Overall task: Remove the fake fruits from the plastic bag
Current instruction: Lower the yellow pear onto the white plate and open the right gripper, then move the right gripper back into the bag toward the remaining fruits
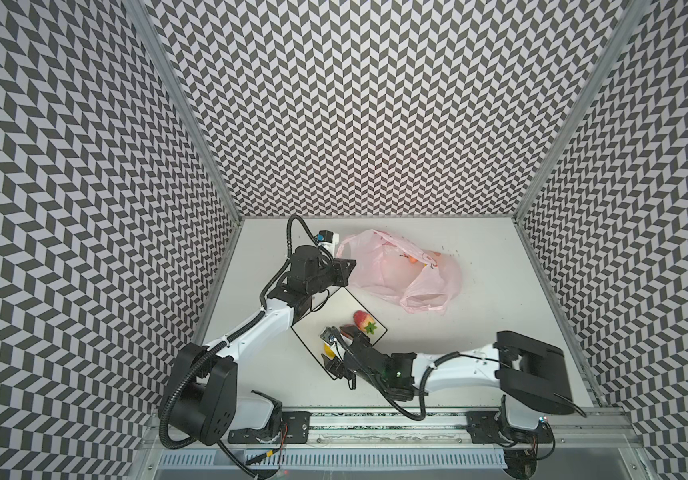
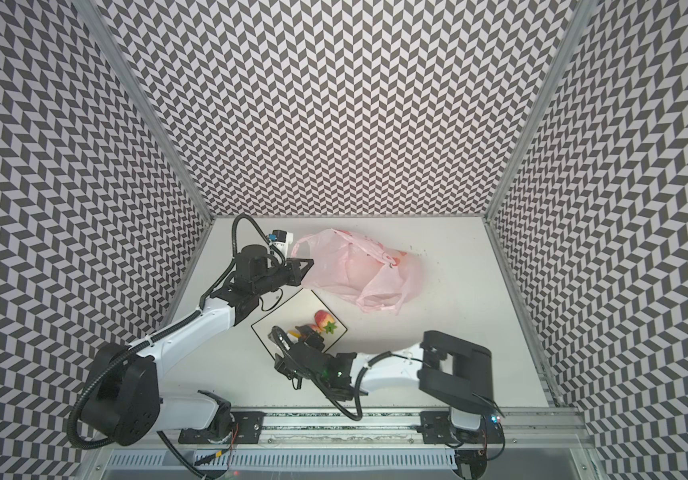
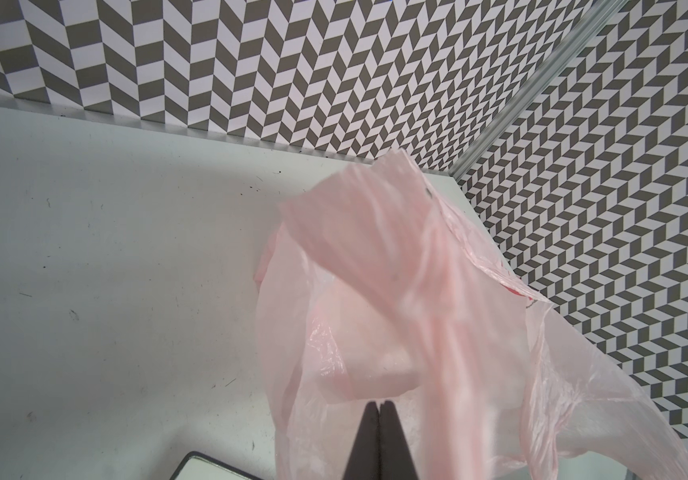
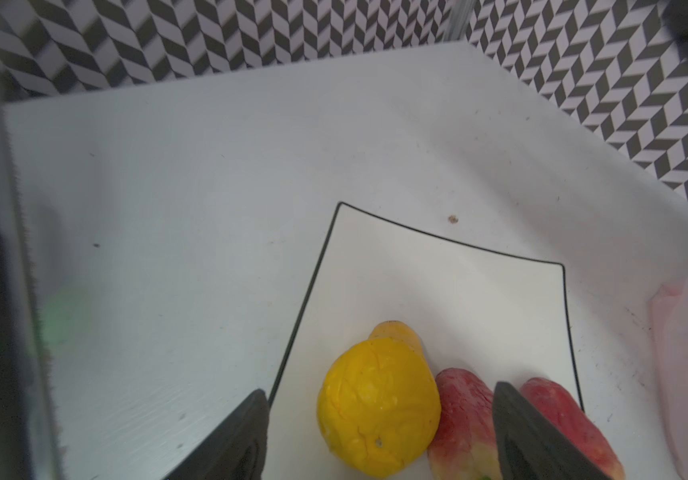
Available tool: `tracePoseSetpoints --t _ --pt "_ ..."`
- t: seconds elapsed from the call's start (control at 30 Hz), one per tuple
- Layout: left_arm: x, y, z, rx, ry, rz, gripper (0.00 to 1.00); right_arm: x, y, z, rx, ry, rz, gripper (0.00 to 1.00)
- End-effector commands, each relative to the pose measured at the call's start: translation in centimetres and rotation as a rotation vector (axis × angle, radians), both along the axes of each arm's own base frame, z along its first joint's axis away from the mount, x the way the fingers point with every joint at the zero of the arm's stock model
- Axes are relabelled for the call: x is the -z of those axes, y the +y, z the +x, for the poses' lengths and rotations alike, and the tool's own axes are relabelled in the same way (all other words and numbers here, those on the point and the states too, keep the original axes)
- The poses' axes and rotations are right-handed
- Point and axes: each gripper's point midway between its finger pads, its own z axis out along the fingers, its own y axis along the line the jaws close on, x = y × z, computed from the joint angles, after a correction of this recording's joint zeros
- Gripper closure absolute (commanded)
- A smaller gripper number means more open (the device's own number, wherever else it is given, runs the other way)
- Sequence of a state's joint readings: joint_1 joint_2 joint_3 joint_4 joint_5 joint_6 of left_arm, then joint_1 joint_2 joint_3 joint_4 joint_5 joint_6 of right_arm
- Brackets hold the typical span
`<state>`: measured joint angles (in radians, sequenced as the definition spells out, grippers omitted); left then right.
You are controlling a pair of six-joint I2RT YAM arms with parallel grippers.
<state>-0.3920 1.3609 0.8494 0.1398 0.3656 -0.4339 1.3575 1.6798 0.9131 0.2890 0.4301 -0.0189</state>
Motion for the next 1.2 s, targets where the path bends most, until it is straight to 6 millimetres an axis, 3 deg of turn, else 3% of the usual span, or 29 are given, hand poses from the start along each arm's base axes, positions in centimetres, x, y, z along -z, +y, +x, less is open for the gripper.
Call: tracePoseSetpoints --t 0.0,0.1,0.2,0.33,0.47,0.63,0.8,0.97,1.17 --pt "-0.8 0.2 -0.1 0.009 -0.028 0.003 1.0 -5.0 -1.1 -2.0 -0.084 -0.001 0.113 0.25" --pt "-0.6 0.2 -0.1 0.009 -0.024 0.0 1.0 -7.8 -3.6 -2.4 -0.066 0.013 0.163 0.31" --pt "-0.7 0.2 -0.2 0.01 -0.024 -0.006 1.0 -10.3 -6.1 -1.5 -0.001 -0.012 0.21 0.39" --pt "-0.9 0.2 -0.4 0.009 -0.023 -0.012 1.0 -12.1 -8.7 2.4 0.072 0.037 0.205 0.59" --pt "-1.3 0.0 -0.8 0.015 -0.028 -0.023 1.0 -13.2 -10.2 6.9 0.114 0.023 0.14 0.67" --pt "-1.9 -0.3 -1.3 0.025 -0.043 -0.032 1.0 -11.4 -12.2 12.5 0.174 -0.01 0.017 0.7" --pt "-2.1 -0.8 -1.7 0.033 -0.048 -0.034 1.0 -8.2 -13.7 17.1 0.259 -0.02 -0.083 0.7" --pt "-2.0 -1.1 -2.1 0.039 -0.044 -0.037 1.0 -3.3 -15.1 20.8 0.355 0.014 -0.289 0.7" --pt "-2.3 -1.7 -2.6 0.046 -0.052 -0.045 1.0 0.9 -15.6 23.4 0.418 0.076 -0.406 0.7"
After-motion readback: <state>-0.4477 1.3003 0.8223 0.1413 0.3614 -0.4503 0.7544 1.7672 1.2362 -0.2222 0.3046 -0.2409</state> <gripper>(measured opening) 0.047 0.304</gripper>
